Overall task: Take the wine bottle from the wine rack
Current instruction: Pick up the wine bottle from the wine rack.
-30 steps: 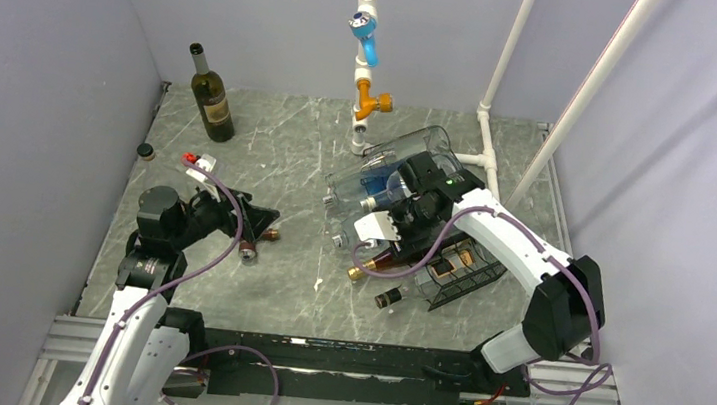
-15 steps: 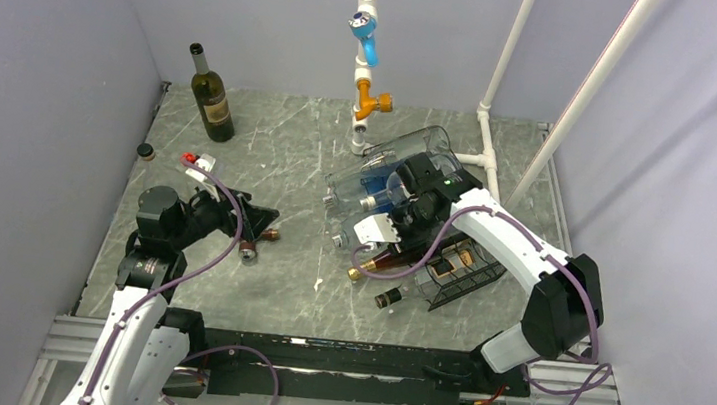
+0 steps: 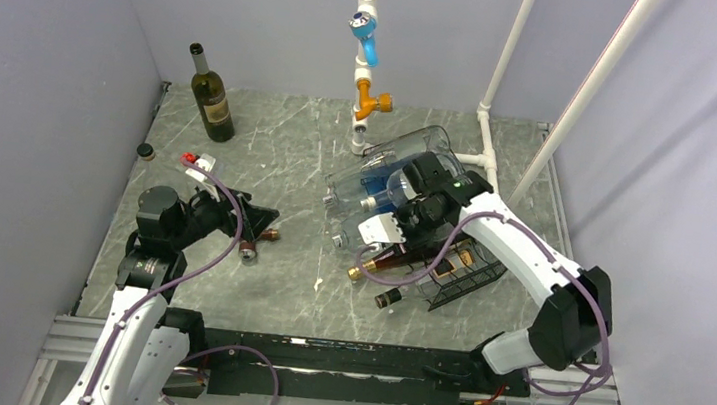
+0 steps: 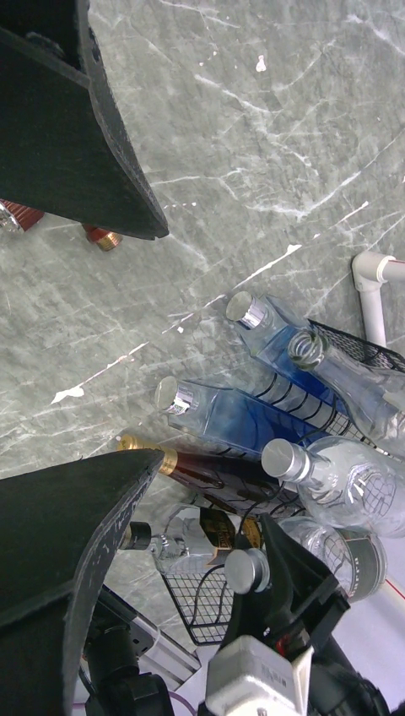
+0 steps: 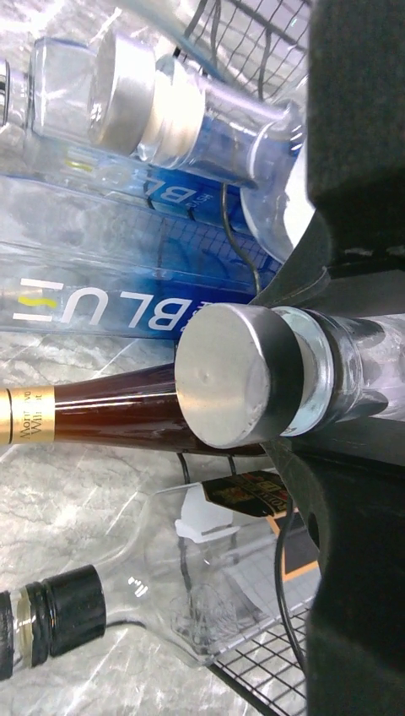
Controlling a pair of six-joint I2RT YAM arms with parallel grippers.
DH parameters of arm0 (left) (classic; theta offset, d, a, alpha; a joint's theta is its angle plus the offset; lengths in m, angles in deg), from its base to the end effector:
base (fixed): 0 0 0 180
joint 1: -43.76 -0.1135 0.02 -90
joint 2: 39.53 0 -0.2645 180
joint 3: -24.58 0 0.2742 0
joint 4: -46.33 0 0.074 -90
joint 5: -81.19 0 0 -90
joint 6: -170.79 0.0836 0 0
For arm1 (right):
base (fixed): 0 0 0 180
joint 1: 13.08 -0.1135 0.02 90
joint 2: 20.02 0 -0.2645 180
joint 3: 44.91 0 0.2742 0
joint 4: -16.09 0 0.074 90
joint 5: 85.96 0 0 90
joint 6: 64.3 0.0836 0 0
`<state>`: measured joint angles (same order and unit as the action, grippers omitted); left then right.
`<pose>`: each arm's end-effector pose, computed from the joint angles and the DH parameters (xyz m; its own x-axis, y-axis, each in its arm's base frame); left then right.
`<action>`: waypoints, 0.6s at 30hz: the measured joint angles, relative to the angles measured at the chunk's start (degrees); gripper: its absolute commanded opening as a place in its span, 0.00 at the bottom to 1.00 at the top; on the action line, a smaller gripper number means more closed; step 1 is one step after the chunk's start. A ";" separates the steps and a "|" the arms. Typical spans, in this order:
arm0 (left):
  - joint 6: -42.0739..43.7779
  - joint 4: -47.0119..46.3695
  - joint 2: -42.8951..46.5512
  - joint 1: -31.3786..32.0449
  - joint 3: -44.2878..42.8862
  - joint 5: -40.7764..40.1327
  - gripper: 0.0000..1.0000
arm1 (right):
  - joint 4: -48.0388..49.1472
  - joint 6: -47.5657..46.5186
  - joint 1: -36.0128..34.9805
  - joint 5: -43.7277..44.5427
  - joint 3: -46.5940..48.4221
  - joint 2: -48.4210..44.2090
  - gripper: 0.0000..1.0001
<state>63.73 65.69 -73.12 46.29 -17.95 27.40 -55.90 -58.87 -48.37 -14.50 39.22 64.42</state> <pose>0.2073 -0.0586 0.2769 -0.3535 -0.2213 -0.9089 0.5359 0.7484 -0.3907 0.2419 0.2038 0.2293 0.5502 -0.7669 -0.3303 -0.8334 -0.4800 -0.2740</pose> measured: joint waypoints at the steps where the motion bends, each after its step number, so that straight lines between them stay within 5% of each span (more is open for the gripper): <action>1: -0.02 0.00 0.00 0.00 0.00 0.00 0.99 | -0.22 0.00 0.02 -0.09 0.00 -0.55 0.00; 18: -0.02 0.00 -0.02 -0.11 0.00 0.02 1.00 | -0.33 0.59 13.16 -16.90 0.59 -11.76 0.00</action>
<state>63.71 65.69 -73.14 46.18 -17.95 27.42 -56.23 -58.28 -35.21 -31.40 39.81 52.67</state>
